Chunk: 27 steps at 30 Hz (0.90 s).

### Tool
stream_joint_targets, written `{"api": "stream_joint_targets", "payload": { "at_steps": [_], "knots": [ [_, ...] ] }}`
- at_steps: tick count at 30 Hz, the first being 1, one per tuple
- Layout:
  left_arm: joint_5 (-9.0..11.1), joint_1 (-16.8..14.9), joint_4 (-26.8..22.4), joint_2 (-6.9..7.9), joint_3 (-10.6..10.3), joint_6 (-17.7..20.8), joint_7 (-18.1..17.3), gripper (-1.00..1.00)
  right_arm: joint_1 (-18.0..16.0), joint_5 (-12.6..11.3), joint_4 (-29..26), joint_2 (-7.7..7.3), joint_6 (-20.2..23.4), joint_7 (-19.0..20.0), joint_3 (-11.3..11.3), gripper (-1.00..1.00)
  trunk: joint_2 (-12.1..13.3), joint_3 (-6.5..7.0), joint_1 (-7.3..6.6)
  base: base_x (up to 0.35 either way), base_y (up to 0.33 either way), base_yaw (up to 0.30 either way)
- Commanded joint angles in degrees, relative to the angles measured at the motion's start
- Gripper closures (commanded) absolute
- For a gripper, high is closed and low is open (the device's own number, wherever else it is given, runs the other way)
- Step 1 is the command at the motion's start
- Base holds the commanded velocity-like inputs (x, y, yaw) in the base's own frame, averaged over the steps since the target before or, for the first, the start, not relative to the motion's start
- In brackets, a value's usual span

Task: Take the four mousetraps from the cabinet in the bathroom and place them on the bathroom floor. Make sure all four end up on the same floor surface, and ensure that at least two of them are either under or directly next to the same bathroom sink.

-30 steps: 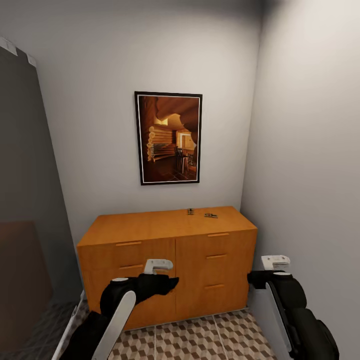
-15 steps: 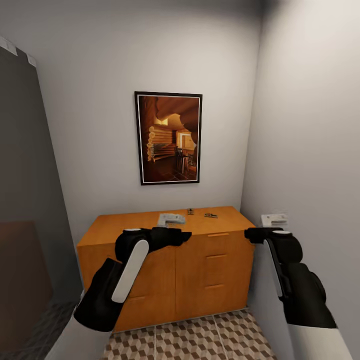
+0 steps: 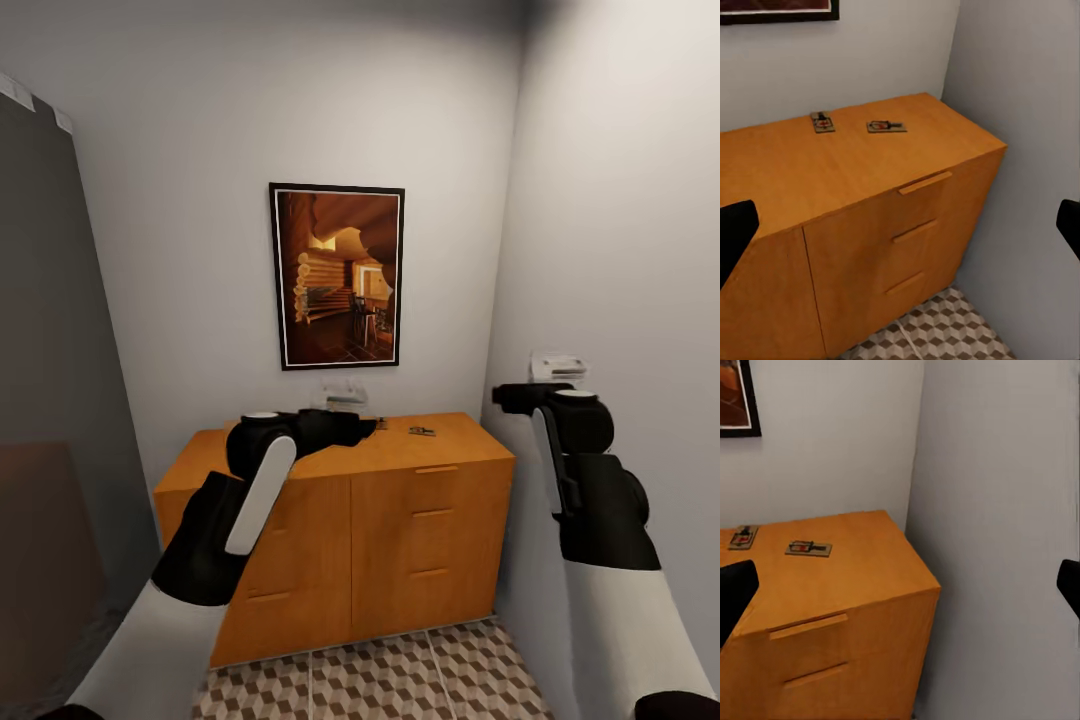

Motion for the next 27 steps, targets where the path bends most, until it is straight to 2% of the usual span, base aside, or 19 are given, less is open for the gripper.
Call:
{"api": "stream_joint_targets", "payload": {
  "at_steps": [1, 6, 8, 16, 19, 22, 27],
  "knots": [
    [0.14, -0.75, 0.02, 0.08, 0.00, 0.21, 0.69, -1.00, -1.07, 0.07, 0.07, 0.02, 0.27, -0.07, 0.06, -1.00, -0.06, -0.10, 0.01, 0.000, 0.000, 0.000],
    [-1.78, -2.70, 0.33, 0.90, 0.13, 0.29, 0.91, -1.00, -4.40, -0.17, 1.04, 0.35, 0.27, -0.13, 0.28, -1.00, -0.06, -0.10, 0.01, 0.000, 0.000, 0.000],
    [-2.69, -3.24, 0.54, 1.82, 0.17, 0.32, 0.94, -1.00, -5.52, -0.29, 2.28, 0.57, 0.27, -0.13, 0.42, -1.00, -0.06, -0.10, 0.01, 0.000, 0.000, 0.000],
    [-3.91, -4.03, 0.35, 8.02, 0.14, 0.40, 0.48, -1.00, -7.40, -0.78, 8.80, 1.78, 0.27, 0.25, 0.63, -1.00, -0.06, -0.10, 0.01, 0.000, 0.000, 0.000],
    [-3.99, -4.11, 0.22, 9.57, 0.13, 0.40, 0.38, -1.00, -7.58, -0.80, 9.74, 2.42, 0.27, 0.36, 0.65, -1.00, -0.06, -0.10, 0.01, 0.000, 0.000, 0.000],
    [-4.02, -4.15, 0.16, 10.21, 0.19, 0.40, 0.35, -1.00, -7.68, -0.77, 10.03, 2.83, 0.27, 0.45, 0.66, -1.00, -0.06, -0.10, 0.01, 0.000, 0.000, 0.000],
    [-4.05, -4.18, 0.13, 10.25, 0.24, 0.37, 0.42, -1.00, -7.75, -0.78, 10.13, 3.16, 0.27, 0.51, 0.67, -1.00, -0.06, -0.10, 0.01, 0.024, 0.000, 0.000]
  ]
}}
